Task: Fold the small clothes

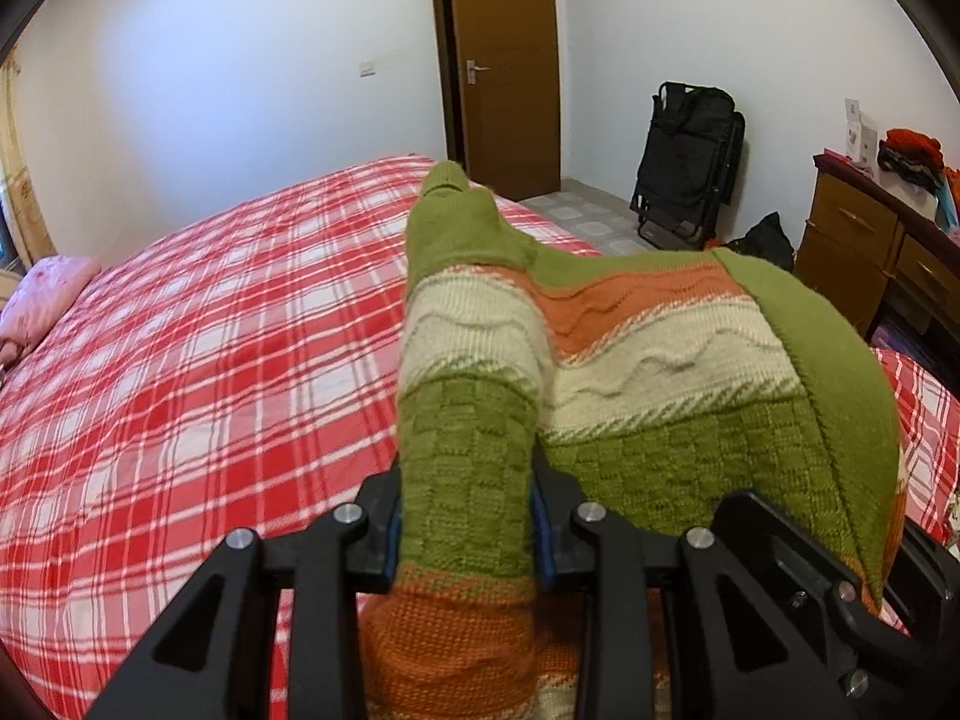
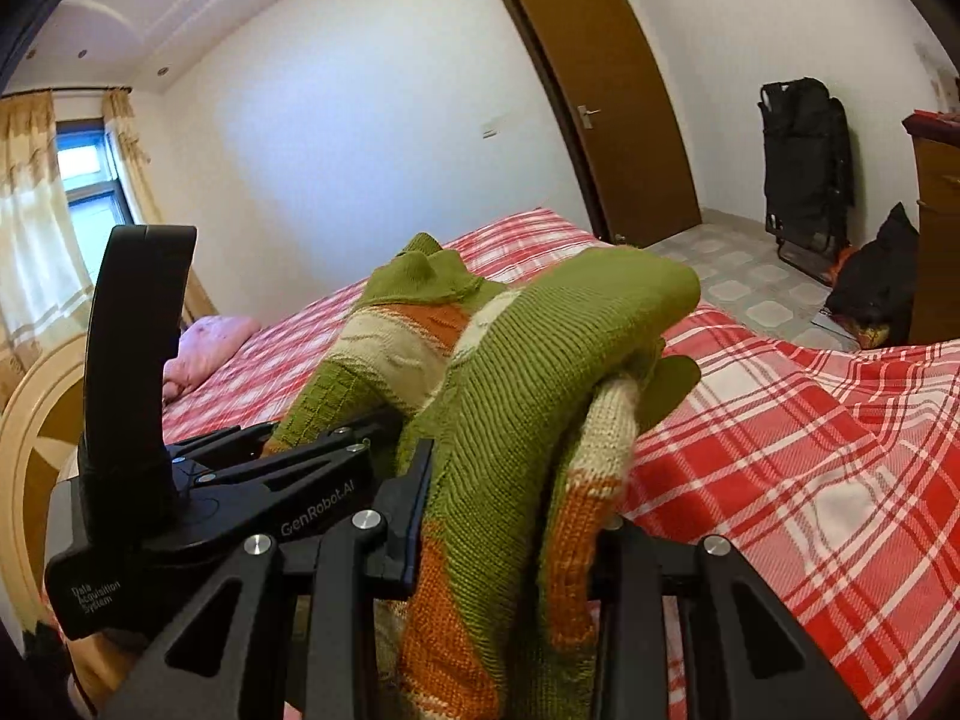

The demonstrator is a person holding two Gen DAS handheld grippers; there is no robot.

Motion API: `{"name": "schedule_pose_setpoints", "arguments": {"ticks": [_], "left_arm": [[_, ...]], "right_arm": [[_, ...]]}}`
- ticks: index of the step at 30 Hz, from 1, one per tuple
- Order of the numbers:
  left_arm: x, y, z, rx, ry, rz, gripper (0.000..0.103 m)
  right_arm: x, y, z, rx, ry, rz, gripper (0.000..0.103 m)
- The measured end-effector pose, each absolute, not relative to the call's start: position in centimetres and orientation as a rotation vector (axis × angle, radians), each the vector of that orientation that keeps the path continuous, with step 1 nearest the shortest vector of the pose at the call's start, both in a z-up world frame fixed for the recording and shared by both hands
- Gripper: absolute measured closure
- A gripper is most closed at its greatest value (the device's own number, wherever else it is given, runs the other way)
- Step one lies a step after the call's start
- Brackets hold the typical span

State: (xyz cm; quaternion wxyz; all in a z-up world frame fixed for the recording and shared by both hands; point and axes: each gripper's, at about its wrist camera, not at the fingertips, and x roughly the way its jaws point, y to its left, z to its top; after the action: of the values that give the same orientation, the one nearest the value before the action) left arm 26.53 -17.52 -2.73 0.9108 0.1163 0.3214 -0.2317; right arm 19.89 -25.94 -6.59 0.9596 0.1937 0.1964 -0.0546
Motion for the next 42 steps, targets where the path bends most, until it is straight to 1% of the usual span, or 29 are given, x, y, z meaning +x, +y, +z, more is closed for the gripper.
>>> {"name": "schedule_pose_setpoints", "arguments": {"ticks": [12, 16, 19, 22, 23, 24, 26, 28, 30, 33, 35, 38, 39, 40, 41, 42], "left_arm": [[29.8, -20.8, -3.8, 0.273, 0.684, -0.48, 0.069], [31.2, -22.2, -4.4, 0.29, 0.662, -0.455, 0.069], [32.4, -23.6, -5.7, 0.322, 0.665, -0.453, 0.068], [33.6, -25.3, -8.1, 0.389, 0.696, -0.427, 0.065], [33.9, -25.9, -9.3, 0.432, 0.698, -0.388, 0.062], [34.1, -26.1, -10.0, 0.464, 0.691, -0.358, 0.051], [33.7, -25.9, -10.4, 0.467, 0.654, -0.364, 0.047], [33.7, -25.5, -10.2, 0.463, 0.653, -0.361, 0.041], [34.3, -24.4, -9.7, 0.41, 0.687, -0.364, 0.028], [34.6, -22.1, -9.0, 0.321, 0.741, -0.368, 0.021], [34.0, -20.5, -8.3, 0.301, 0.745, -0.372, 0.02], [32.2, -19.0, -7.9, 0.308, 0.725, -0.342, 0.02], [31.8, -18.5, -7.9, 0.305, 0.73, -0.33, 0.02], [31.2, -18.0, -7.9, 0.295, 0.738, -0.321, 0.02], [30.6, -17.3, -8.1, 0.276, 0.753, -0.313, 0.02], [30.3, -16.8, -8.3, 0.264, 0.763, -0.307, 0.02]], "right_arm": [[23.3, -28.1, -8.1, 0.435, 0.39, -0.191, 0.071], [24.9, -29.0, -8.8, 0.428, 0.393, -0.226, 0.071], [26.5, -29.9, -10.3, 0.436, 0.431, -0.262, 0.071], [28.2, -30.9, -12.7, 0.444, 0.52, -0.309, 0.07], [28.3, -31.4, -13.7, 0.47, 0.536, -0.321, 0.069], [28.0, -32.3, -14.5, 0.538, 0.53, -0.299, 0.068], [27.8, -33.1, -14.7, 0.589, 0.523, -0.272, 0.067], [27.6, -33.2, -14.8, 0.596, 0.524, -0.269, 0.063], [27.4, -33.3, -14.9, 0.612, 0.53, -0.258, 0.058], [26.2, -34.1, -14.8, 0.653, 0.546, -0.226, 0.056], [24.1, -34.1, -13.9, 0.662, 0.518, -0.26, 0.056], [20.7, -32.3, -11.7, 0.539, 0.43, -0.339, 0.056], [20.0, -31.2, -11.0, 0.476, 0.422, -0.347, 0.06], [19.5, -30.0, -10.6, 0.417, 0.427, -0.335, 0.073], [19.4, -29.1, -10.5, 0.372, 0.445, -0.316, 0.078], [19.4, -28.0, -10.6, 0.328, 0.47, -0.298, 0.08]]}}
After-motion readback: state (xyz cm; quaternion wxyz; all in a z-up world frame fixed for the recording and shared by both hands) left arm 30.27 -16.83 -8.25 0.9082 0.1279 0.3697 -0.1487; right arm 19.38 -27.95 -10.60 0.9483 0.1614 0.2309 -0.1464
